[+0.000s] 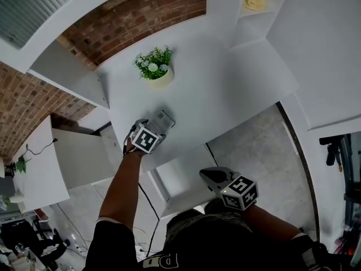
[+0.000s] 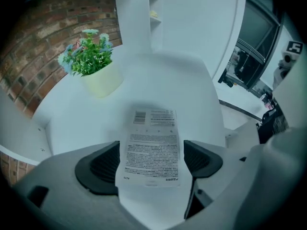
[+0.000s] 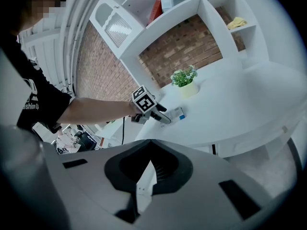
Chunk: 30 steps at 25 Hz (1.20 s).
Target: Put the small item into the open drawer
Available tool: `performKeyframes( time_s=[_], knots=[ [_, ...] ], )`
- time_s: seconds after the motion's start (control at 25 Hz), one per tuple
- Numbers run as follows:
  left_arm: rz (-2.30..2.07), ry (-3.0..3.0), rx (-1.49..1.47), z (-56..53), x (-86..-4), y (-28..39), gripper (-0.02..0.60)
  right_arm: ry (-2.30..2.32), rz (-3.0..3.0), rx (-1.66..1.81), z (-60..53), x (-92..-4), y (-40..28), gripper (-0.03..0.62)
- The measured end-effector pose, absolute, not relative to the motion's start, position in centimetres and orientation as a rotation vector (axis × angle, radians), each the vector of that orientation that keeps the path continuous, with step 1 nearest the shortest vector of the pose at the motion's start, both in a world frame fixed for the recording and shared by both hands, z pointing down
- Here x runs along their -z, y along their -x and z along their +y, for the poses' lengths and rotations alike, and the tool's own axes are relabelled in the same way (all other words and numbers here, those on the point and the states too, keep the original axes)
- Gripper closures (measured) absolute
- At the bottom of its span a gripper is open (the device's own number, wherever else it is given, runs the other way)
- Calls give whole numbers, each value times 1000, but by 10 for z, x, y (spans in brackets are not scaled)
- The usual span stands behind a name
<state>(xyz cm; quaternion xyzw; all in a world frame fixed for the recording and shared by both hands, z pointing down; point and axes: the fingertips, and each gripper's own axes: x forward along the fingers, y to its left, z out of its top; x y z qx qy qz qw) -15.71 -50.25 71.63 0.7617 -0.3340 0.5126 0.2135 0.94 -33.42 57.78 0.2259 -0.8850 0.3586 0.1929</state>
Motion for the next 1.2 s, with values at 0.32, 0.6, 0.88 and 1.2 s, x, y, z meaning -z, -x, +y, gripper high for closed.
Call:
performKeyframes(
  time_s=[0.32,0.6,0.88,1.2],
  knots=[
    [-887,-2096,-1483,-511,-728,156,176,-655,-2463,-1036,-332,-578,-22,588],
    [-794,-2052,-1490,-504,-735,153,178,-709,-2452,-1049,-330,-582,-34,589],
    [-876,-2064,-1450,-506,-717,148,179,-759,-2462,-1021,-324,-570,-41,588],
    [-945,-2118,-1325,-480,-667,140,179,-820,-2505,-1004,-315,-550,-34,588]
  ],
)
